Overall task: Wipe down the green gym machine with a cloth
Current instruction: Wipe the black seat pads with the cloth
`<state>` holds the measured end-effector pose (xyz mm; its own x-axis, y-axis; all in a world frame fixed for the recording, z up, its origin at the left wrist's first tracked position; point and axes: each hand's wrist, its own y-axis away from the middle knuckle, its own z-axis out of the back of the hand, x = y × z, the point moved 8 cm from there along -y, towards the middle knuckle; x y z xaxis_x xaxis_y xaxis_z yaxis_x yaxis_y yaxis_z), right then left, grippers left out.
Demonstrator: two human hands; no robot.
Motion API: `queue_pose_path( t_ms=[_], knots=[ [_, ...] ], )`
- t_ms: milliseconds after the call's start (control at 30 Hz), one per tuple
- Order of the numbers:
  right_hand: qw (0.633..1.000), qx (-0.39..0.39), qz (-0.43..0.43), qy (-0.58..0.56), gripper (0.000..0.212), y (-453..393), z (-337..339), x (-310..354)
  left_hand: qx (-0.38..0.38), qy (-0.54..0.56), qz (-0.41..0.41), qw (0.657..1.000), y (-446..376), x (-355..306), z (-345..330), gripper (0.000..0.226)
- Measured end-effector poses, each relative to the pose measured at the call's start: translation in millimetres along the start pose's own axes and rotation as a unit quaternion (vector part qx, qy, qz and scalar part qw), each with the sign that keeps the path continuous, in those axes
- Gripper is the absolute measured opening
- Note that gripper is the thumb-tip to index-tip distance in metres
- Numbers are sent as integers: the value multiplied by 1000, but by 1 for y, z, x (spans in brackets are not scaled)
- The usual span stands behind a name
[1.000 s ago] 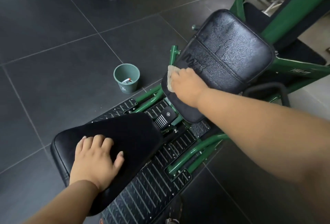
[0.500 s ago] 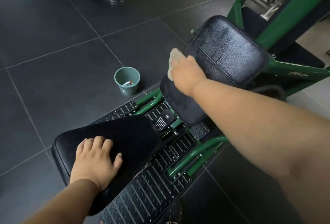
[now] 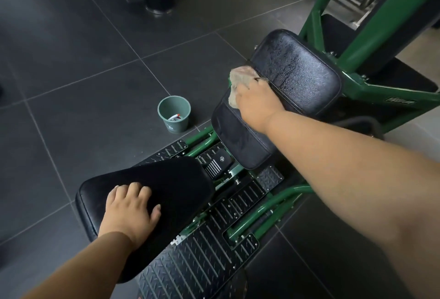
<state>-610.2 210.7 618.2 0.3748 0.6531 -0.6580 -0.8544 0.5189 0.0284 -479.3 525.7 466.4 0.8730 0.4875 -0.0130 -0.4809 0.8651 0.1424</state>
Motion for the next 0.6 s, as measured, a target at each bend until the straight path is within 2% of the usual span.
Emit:
queue_pose_path(
  t_ms=[133,233,300,333,433,500,600],
  knots=[
    [996,-14,-63,62,34,-14,20,-54,31,29,47,998,-17,-10,19,52],
    [992,-1,-126,29,35,-23,31,-97,27,53,45,997,-37,-29,40,42],
    [989,-18,-144,33,38,-17,34,-94,11,80,36,996,-48,-46,57,40],
    [990,-18,-130,43,41,-10,30,-81,5,93,31,995,-53,-55,65,40],
    [998,2,-5,57,49,16,12,-30,-6,116,13,993,-64,-79,85,40],
    [997,1,43,57,46,29,5,-20,-17,123,-3,992,-68,-92,98,39],
    [998,-17,1,61,37,22,10,-53,-23,125,-32,991,-75,-107,117,37]
  ],
)
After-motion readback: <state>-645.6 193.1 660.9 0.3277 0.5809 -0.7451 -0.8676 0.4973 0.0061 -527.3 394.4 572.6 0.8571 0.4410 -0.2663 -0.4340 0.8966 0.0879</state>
